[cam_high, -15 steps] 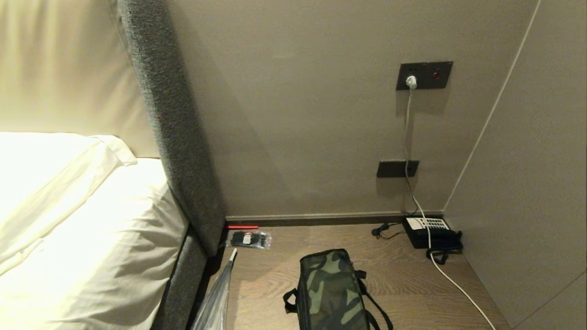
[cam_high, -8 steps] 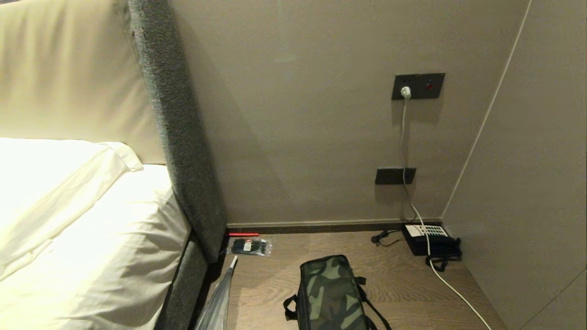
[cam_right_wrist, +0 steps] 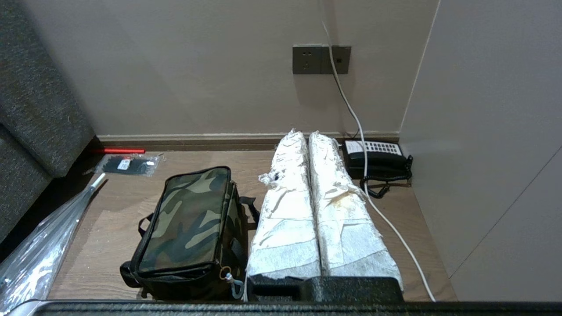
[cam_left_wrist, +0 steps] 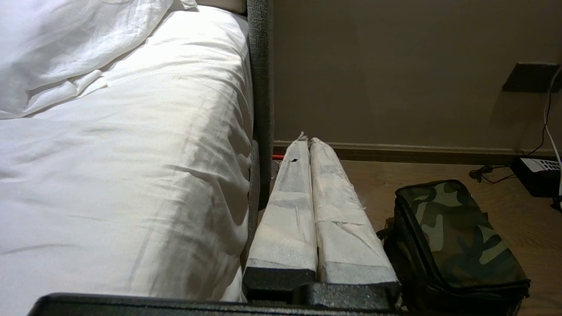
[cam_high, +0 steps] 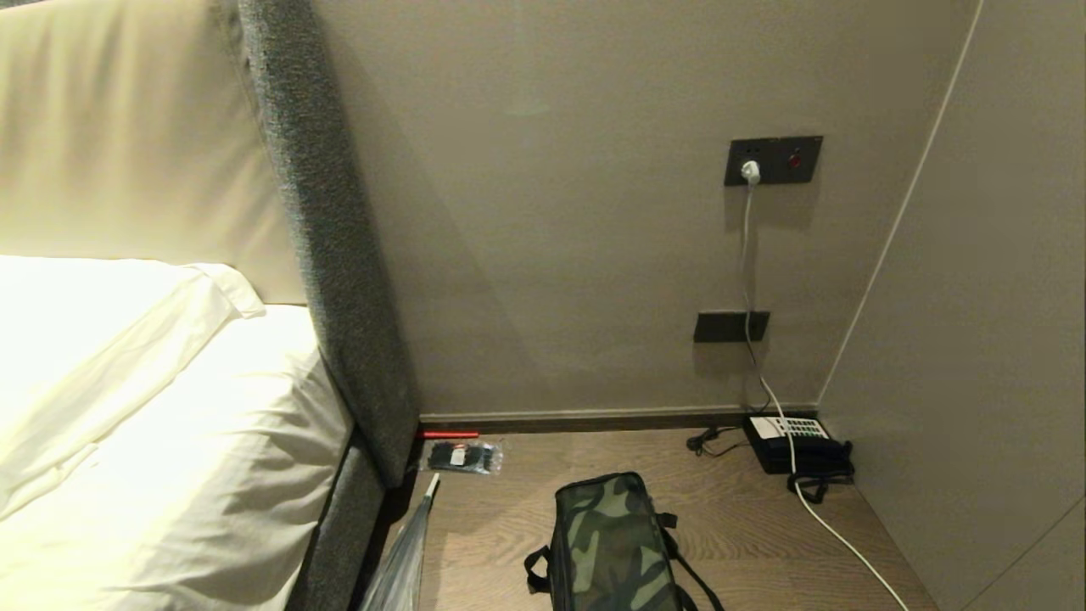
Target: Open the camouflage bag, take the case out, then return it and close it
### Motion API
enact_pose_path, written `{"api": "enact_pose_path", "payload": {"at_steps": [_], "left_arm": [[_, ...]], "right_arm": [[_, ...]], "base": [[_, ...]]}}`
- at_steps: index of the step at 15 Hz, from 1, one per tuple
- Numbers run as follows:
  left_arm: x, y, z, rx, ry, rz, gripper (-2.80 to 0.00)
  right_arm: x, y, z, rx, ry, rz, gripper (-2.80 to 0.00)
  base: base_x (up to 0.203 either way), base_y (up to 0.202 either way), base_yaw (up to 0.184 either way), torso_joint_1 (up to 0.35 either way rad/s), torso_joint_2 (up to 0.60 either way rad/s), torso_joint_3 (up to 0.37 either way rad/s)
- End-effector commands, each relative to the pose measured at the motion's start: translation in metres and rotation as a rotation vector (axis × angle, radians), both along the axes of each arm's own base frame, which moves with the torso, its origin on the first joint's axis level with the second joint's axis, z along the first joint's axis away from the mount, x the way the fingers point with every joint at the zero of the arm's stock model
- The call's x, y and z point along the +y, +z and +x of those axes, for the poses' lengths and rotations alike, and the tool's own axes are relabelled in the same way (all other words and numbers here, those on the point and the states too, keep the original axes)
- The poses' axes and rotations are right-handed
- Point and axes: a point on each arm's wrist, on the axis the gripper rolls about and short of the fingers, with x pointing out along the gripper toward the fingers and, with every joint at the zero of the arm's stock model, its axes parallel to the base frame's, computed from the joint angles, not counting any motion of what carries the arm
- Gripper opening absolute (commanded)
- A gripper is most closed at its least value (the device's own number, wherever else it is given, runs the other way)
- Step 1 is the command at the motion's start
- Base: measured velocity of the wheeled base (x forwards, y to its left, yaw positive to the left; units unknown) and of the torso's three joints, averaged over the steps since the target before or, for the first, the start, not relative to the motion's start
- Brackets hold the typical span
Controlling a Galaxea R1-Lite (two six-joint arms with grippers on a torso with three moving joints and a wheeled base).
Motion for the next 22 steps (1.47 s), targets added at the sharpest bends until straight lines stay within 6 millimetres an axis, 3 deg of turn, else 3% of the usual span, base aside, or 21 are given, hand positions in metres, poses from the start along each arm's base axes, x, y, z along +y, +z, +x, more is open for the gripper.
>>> {"api": "enact_pose_path", "payload": {"at_steps": [1, 22], "left_arm": [[0.0000, 0.0000, 0.0000, 0.000, 0.000, -0.001, -2.80], [0.0000, -0.0001, 0.0000, 0.000, 0.000, -0.001, -2.80]], "right_arm": [[0.0000, -0.0036, -0.0009, -0.010, -0.001, 0.003, -2.80], [-0.0002, -0.0030, -0.0009, -0.016, -0.008, 0.077, -2.80]], "base": [[0.000, 0.000, 0.000, 0.000, 0.00, 0.000], [0.000, 0.000, 0.000, 0.000, 0.00, 0.000]]}}
